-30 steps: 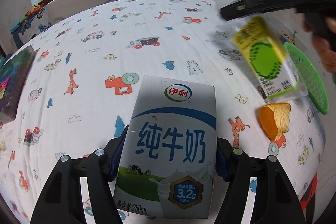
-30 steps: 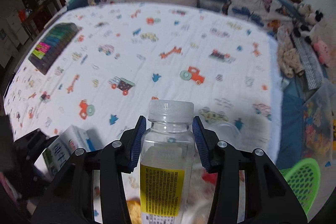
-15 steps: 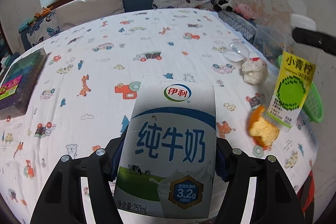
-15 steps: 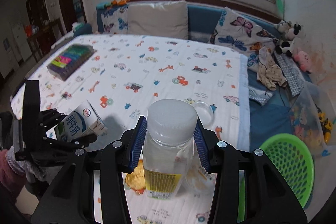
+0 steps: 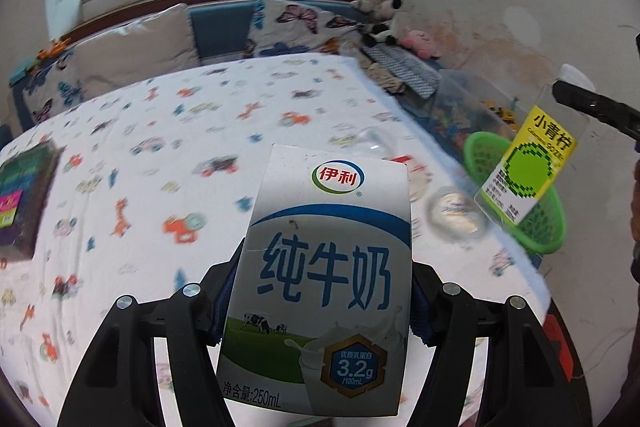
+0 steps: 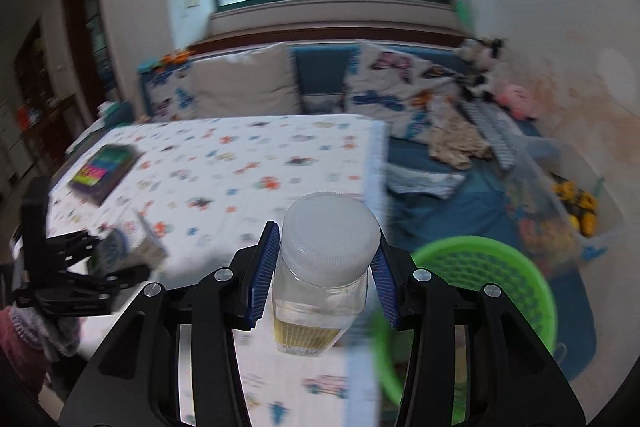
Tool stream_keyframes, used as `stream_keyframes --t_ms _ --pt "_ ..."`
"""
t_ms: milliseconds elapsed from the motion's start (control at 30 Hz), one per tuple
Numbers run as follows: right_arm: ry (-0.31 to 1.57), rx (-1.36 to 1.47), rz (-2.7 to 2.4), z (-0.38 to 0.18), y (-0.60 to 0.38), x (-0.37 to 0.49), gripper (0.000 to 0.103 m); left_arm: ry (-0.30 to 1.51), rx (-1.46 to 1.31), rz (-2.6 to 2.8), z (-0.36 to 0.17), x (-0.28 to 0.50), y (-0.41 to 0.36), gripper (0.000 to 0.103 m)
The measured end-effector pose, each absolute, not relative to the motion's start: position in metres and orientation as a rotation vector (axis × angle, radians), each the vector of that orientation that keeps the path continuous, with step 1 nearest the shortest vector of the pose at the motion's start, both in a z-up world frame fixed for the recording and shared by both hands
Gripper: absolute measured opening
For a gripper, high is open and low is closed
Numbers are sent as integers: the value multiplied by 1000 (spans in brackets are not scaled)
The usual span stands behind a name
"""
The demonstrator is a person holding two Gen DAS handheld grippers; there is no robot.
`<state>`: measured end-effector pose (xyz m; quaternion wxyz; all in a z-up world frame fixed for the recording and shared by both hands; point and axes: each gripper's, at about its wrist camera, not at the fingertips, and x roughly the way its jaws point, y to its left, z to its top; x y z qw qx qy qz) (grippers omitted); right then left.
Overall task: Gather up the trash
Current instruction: 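Carry the milk carton and juice bottle to the green basket and release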
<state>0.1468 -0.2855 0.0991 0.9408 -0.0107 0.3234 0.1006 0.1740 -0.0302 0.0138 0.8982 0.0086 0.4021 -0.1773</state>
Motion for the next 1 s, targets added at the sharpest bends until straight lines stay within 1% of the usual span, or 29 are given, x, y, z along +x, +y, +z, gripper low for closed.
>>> stream_keyframes --t_ms 233,433,633,700,867,1000 --pt "684 1 21 76 -347 155 46 820 50 -440 27 177 -71 65" --pt "759 13 -96 22 -384 181 46 821 75 -473 34 178 -98 65" --pt "798 16 -156 -15 -400 204 46 823 100 -493 38 182 -120 65" --pt "791 21 -172 -20 -406 206 54 822 103 -502 40 184 -127 65" --pt "769 46 -178 -19 -414 195 55 821 115 -534 41 191 -148 65" --pt "737 47 -161 -7 -417 174 59 826 119 -567 40 195 -166 65"
